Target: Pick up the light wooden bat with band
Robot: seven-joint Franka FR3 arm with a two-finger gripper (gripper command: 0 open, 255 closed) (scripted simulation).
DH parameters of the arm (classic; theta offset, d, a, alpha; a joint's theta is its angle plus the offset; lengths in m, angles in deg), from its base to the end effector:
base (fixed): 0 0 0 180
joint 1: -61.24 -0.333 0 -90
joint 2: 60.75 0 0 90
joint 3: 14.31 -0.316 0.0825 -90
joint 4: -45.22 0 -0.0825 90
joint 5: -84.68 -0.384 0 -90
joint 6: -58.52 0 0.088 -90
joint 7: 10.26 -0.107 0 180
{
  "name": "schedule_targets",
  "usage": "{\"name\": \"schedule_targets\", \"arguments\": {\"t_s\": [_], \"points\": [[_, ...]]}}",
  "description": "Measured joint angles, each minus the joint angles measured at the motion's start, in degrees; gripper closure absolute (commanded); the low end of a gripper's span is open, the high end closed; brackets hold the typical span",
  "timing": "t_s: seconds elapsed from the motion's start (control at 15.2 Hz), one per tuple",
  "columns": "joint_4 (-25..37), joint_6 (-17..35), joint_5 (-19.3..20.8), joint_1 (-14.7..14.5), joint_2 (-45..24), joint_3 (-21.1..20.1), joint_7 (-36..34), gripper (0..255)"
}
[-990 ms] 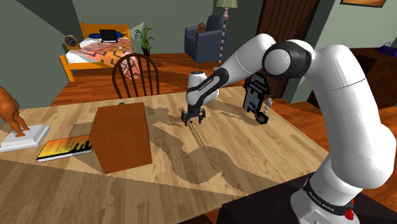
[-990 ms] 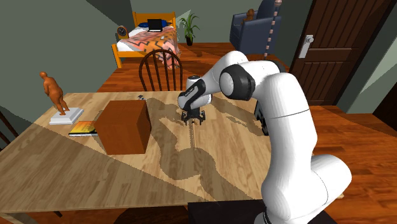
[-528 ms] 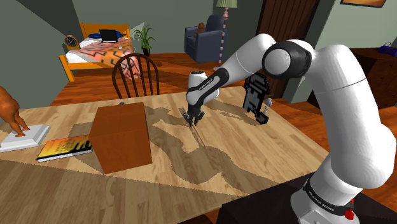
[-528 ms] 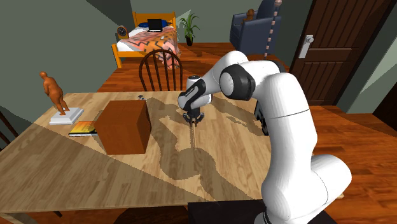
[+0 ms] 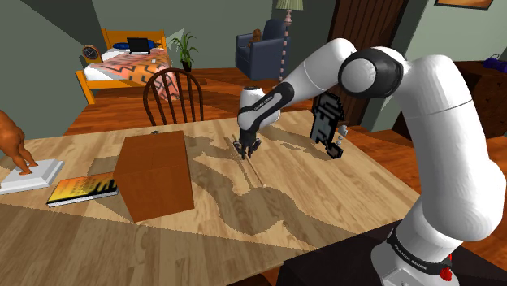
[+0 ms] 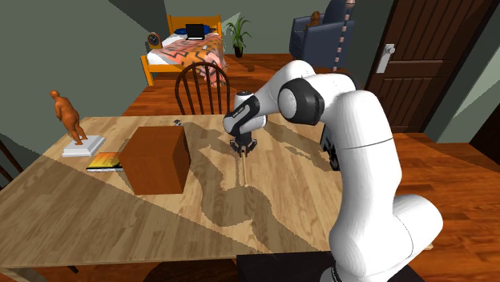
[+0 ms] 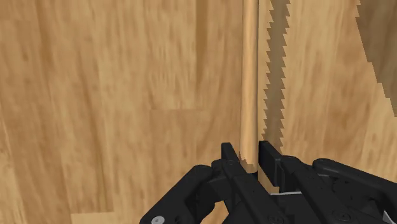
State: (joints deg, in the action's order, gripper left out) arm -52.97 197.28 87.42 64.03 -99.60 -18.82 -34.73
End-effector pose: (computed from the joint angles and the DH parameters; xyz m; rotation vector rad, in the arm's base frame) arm 0.6758 0.0149 0.1994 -3.0614 0.5884 -0.0434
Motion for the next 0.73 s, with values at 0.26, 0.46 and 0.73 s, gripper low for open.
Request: {"name": "schedule_targets", "arguments": {"t_s": [0.26,0.46,0.73], "points": [[-0.20,-1.93,-0.16,0.10,2.14,-0.15,0.05,255],[-0.32,-3.48,-0.31,0.22,3.82,-0.25,0.16,255],[-0.12,-5.52,-0.45,0.25,5.66,-0.38,0.16,255]]}}
